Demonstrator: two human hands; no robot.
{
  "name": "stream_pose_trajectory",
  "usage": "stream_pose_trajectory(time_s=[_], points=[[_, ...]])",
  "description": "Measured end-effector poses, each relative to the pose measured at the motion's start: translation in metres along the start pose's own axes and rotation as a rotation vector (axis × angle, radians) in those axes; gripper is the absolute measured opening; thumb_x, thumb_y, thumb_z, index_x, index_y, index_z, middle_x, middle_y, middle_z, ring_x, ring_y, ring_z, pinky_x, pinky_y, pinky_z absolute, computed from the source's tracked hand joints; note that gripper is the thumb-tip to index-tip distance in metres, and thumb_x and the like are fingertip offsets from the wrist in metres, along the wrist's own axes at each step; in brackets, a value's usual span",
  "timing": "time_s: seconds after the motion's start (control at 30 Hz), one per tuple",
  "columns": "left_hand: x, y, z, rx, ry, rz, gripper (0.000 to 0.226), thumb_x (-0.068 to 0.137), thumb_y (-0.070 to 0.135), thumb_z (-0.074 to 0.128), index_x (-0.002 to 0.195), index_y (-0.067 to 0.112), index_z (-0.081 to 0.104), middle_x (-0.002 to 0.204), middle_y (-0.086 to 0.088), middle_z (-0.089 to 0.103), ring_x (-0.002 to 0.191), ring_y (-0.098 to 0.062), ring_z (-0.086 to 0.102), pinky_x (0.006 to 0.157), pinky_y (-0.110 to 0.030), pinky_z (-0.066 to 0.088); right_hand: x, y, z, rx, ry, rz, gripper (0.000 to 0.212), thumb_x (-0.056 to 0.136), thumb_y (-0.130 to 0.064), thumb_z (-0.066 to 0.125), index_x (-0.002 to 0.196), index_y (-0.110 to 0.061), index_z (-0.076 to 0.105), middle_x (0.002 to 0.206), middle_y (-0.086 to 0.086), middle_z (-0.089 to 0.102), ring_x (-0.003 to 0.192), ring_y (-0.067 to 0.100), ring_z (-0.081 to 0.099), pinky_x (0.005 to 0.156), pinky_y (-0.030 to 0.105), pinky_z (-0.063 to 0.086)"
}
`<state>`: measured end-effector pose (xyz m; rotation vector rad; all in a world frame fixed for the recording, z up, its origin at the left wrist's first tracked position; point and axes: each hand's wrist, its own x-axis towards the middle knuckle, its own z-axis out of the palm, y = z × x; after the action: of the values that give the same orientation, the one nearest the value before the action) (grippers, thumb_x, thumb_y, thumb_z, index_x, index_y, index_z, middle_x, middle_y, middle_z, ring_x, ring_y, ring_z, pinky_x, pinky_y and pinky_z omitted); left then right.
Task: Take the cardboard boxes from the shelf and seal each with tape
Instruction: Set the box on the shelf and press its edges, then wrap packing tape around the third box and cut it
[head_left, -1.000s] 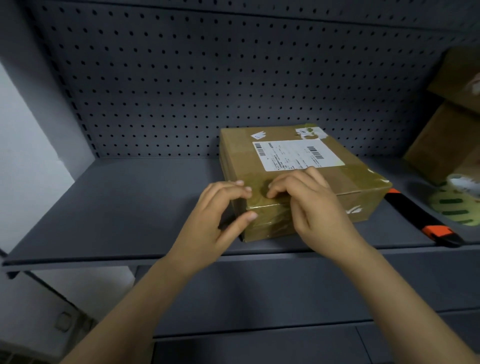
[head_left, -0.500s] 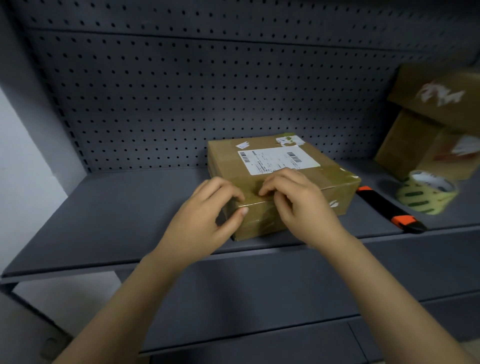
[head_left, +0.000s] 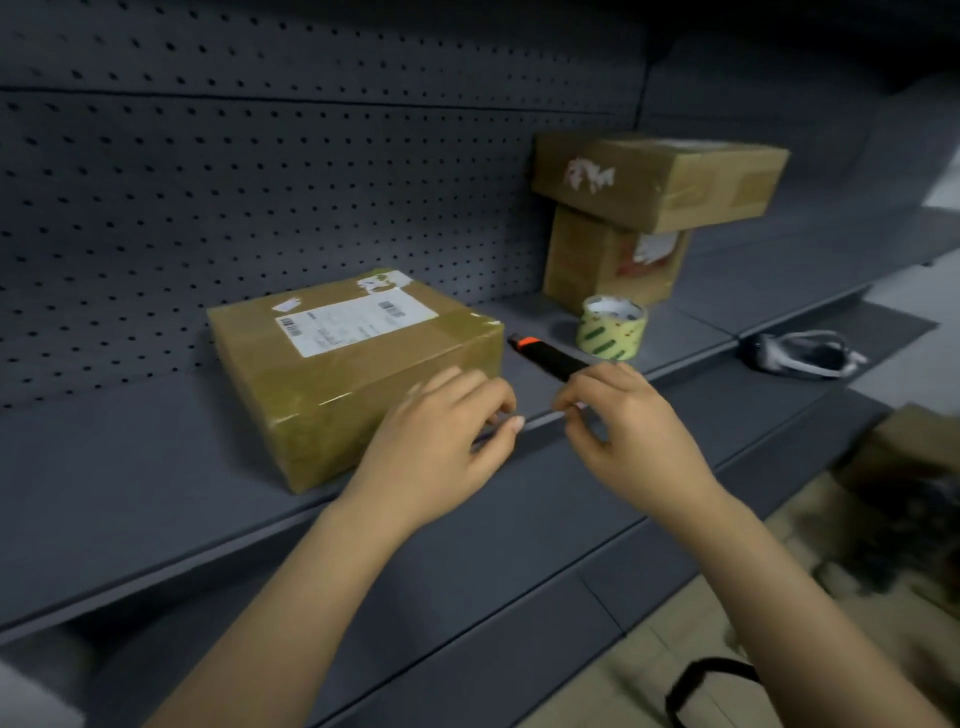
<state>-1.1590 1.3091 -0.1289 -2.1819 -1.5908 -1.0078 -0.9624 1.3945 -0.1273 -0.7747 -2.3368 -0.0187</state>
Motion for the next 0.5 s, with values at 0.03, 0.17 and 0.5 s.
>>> stream_pose_trajectory(time_s=[0.03, 0.17, 0.5], points=[[0.006, 0.006, 0.010, -0.008, -0.013, 0.011, 0.017, 0.095, 0.035, 0.051, 0.088, 0.020, 0.056, 0.082, 0.008, 0.054, 0.082, -0.017, 0.051, 0.069, -0.036, 0.045, -0.007, 0.011, -0.005, -0.014, -0.002, 0.024, 0.014, 0.085, -0.002, 0.063, 0.092, -0.013, 0.066, 0.095, -0.001, 0.060, 0.093, 0.021, 0.055, 0.080, 0.037, 0.049], [0.033, 0.025, 0.050, 0.024, -0.053, 0.044, 0.019, 0.095, 0.036, 0.049, 0.086, 0.021, 0.056, 0.078, 0.008, 0.052, 0.077, -0.014, 0.047, 0.066, -0.029, 0.036, -0.023, 0.057, -0.020, -0.040, 0.021, 0.083, 0.015, 0.084, -0.001, 0.063, 0.091, -0.013, 0.067, 0.092, -0.001, 0.059, 0.087, 0.022, 0.054, 0.075, 0.038, 0.049], [0.122, 0.041, 0.151, 0.146, -0.067, -0.108, 0.014, 0.094, 0.033, 0.057, 0.086, 0.022, 0.056, 0.077, 0.011, 0.050, 0.076, -0.010, 0.041, 0.069, -0.026, 0.031, -0.009, 0.210, -0.018, 0.046, -0.024, 0.081, 0.015, 0.084, 0.000, 0.062, 0.090, -0.013, 0.068, 0.091, 0.000, 0.061, 0.087, 0.023, 0.056, 0.084, 0.033, 0.047]])
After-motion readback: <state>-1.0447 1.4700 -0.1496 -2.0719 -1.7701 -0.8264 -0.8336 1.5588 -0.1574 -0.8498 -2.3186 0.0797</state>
